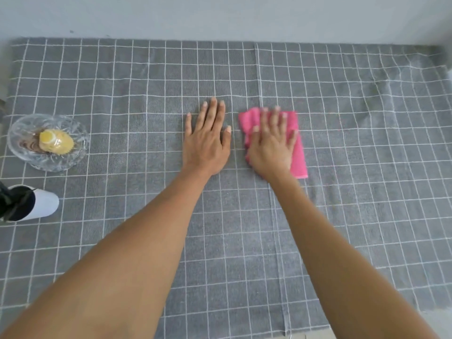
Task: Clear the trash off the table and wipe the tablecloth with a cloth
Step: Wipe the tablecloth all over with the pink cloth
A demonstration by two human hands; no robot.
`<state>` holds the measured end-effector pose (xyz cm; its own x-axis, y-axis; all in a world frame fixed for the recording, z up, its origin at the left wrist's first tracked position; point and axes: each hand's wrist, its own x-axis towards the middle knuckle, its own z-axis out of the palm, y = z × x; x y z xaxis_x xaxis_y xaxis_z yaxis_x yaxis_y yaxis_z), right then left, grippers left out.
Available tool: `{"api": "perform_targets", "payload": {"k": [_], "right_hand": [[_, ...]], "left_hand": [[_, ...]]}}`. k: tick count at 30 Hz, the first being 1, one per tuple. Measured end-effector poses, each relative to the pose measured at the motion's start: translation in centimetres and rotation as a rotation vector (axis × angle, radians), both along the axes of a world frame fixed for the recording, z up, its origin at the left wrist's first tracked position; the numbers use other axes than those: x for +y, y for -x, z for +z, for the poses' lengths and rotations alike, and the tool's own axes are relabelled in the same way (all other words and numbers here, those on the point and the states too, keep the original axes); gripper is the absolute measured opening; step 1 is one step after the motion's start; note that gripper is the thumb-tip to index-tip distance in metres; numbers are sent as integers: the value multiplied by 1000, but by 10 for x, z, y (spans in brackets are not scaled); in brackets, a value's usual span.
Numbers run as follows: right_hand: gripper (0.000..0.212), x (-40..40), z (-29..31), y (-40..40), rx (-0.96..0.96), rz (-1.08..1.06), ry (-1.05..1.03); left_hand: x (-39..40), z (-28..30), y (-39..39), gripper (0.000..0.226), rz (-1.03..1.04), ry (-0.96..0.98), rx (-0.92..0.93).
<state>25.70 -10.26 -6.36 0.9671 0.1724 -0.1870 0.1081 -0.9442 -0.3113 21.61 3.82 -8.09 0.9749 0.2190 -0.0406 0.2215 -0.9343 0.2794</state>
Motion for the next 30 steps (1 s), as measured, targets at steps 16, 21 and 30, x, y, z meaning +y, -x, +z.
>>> {"api": "perform_targets", "payload": {"k": [16, 21, 30], "right_hand": [[56, -38, 3, -42, 30, -303, 0], [54, 4, 2, 2, -1, 123, -21], [55, -55, -2, -48, 8, -285, 46]], "left_hand": [[1, -4, 1, 54, 9, 6, -27], [0, -2, 0, 55, 11, 15, -34], [2, -3, 0, 54, 1, 28, -21]]}}
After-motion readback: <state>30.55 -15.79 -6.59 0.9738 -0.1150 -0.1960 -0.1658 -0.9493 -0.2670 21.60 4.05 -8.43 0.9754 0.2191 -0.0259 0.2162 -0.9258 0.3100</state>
